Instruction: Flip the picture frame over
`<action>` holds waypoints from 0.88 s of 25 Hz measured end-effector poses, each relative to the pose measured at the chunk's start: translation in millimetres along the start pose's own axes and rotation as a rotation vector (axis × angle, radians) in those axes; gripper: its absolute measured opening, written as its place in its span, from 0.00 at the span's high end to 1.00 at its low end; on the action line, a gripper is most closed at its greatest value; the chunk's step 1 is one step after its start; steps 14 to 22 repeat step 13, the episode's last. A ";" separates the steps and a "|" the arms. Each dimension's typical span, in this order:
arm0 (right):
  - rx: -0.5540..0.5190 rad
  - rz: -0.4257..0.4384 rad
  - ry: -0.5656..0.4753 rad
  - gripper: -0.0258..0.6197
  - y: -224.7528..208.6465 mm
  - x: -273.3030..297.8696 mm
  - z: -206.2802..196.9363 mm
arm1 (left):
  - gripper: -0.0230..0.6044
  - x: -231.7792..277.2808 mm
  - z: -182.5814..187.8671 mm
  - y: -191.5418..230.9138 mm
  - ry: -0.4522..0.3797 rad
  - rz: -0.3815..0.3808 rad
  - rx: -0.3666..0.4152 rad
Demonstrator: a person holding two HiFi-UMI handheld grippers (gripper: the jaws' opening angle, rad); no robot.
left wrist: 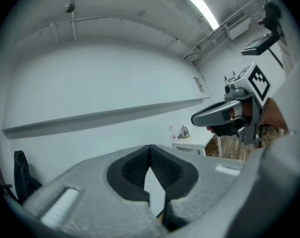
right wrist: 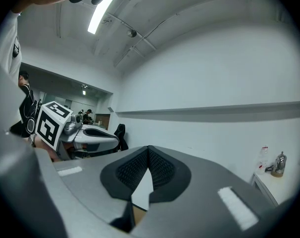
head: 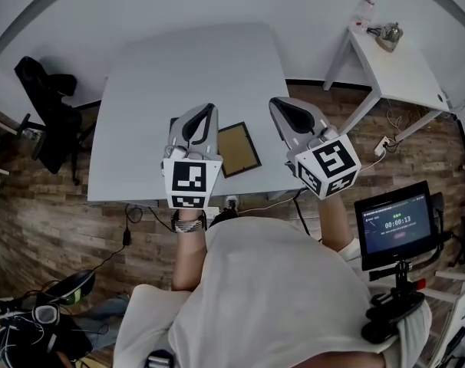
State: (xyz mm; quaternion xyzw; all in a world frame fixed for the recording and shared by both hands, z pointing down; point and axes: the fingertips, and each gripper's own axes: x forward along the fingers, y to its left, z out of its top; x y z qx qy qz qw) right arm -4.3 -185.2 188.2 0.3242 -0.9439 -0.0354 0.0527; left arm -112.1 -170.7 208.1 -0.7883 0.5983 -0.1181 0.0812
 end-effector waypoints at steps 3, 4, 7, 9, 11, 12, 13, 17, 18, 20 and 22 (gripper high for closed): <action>-0.002 -0.002 -0.004 0.96 2.2 -5.5 0.2 | 0.96 -2.3 0.7 -6.2 0.001 -0.011 0.008; -0.004 -0.002 -0.006 0.96 2.6 -7.9 0.8 | 0.96 -3.1 2.1 -8.6 -0.001 -0.013 0.011; -0.009 -0.003 -0.010 0.96 1.4 -14.0 2.3 | 0.96 -4.0 7.6 -15.6 -0.007 -0.018 0.018; -0.010 -0.002 -0.010 0.96 1.9 -16.4 2.0 | 0.96 -5.2 8.8 -18.9 -0.009 -0.021 0.020; -0.011 -0.001 -0.010 0.96 3.0 -18.4 1.3 | 0.96 -6.6 8.7 -21.9 -0.008 -0.025 0.023; -0.011 -0.001 -0.010 0.96 3.5 -19.3 1.0 | 0.96 -7.2 8.6 -23.4 -0.007 -0.027 0.024; -0.012 -0.001 -0.009 0.96 4.0 -20.2 0.6 | 0.96 -7.8 8.5 -24.9 -0.007 -0.029 0.025; -0.012 -0.001 -0.009 0.96 4.0 -20.2 0.6 | 0.96 -7.8 8.5 -24.9 -0.007 -0.029 0.025; -0.012 -0.001 -0.009 0.96 4.0 -20.2 0.6 | 0.96 -7.8 8.5 -24.9 -0.007 -0.029 0.025; -0.012 -0.001 -0.009 0.96 4.0 -20.2 0.6 | 0.96 -7.8 8.5 -24.9 -0.007 -0.029 0.025; -0.012 -0.001 -0.009 0.96 4.0 -20.2 0.6 | 0.96 -7.8 8.5 -24.9 -0.007 -0.029 0.025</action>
